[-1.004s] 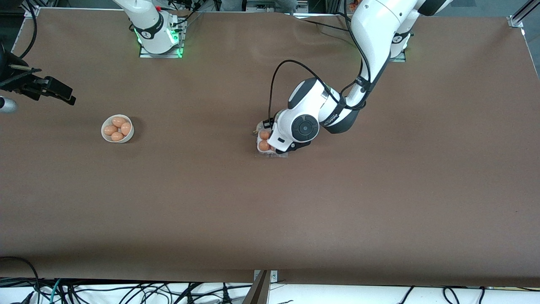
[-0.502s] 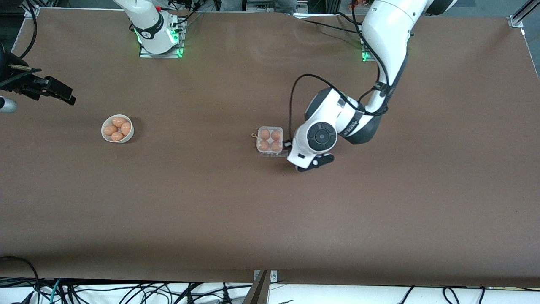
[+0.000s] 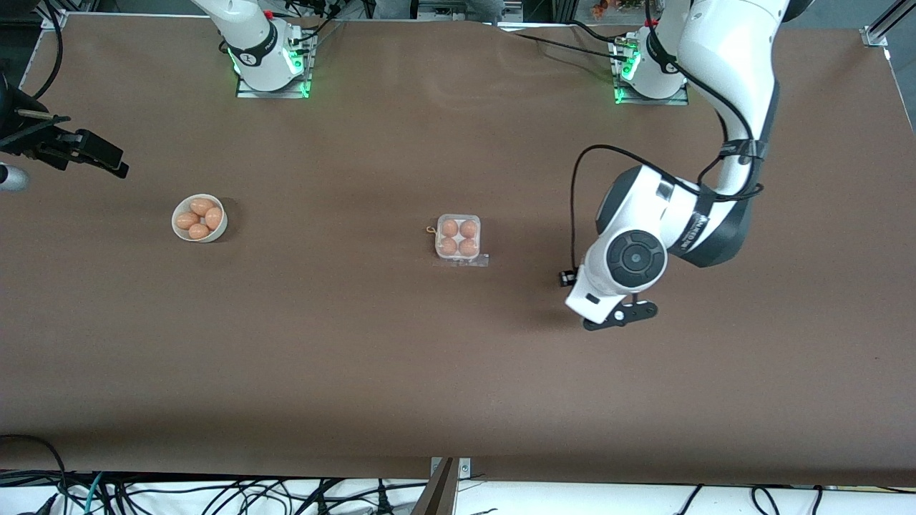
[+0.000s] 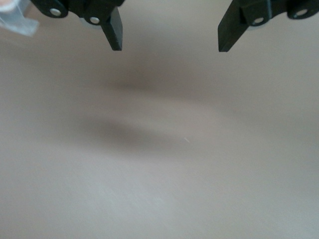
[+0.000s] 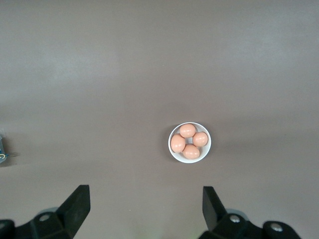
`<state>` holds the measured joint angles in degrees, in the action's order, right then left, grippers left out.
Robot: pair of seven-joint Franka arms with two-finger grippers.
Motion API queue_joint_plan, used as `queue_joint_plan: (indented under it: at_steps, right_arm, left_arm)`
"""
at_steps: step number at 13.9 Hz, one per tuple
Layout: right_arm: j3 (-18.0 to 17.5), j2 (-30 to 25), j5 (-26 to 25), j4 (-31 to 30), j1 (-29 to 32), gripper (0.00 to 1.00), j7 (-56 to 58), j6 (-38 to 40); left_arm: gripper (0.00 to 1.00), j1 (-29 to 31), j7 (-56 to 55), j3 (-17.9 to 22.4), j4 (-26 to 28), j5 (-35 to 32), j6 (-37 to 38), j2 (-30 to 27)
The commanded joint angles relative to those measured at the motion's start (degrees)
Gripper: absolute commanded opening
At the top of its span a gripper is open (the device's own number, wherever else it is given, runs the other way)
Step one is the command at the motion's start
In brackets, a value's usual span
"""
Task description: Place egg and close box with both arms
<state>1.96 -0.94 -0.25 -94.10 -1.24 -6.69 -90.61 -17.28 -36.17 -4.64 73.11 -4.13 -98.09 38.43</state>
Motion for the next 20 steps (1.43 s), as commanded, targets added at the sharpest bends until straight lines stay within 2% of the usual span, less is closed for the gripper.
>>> queue_joint_plan:
  at_steps: [1, 8, 9, 11, 15, 20]
  right_arm:
    - [-0.5, -0.5, 0.8, -0.3, 0.5, 1.00, -0.4, 0.2]
    - [-0.5, -0.5, 0.8, -0.3, 0.5, 1.00, -0.4, 0.2]
    - [-0.5, -0.5, 0.8, -0.3, 0.5, 1.00, -0.4, 0.2]
    - [-0.5, -0.5, 0.8, -0.3, 0.5, 1.00, -0.4, 0.2]
    - [-0.5, -0.5, 0.8, -0.3, 0.5, 1.00, -0.4, 0.2]
    - [-0.5, -0.5, 0.8, -0.3, 0.5, 1.00, -0.4, 0.0]
  left_arm:
    - [0.87, 11.6, 6.1, -8.4, -0.1, -1.6, 1.0, -2.6]
    - [0.91, 16.0, 10.0, -7.8, -2.2, -2.3, 0.9, -4.2]
    - [0.91, 16.7, 14.2, -6.8, -1.8, -2.5, 0.9, -5.6]
    - [0.93, 16.4, 23.2, -2.0, -1.2, -2.4, 0.9, -8.9]
    - [0.99, 16.4, 29.9, 3.5, 2.2, -2.3, 0.7, -15.8]
    - [0.98, 17.1, 30.1, 3.6, 11.4, -1.4, 0.4, -27.0]
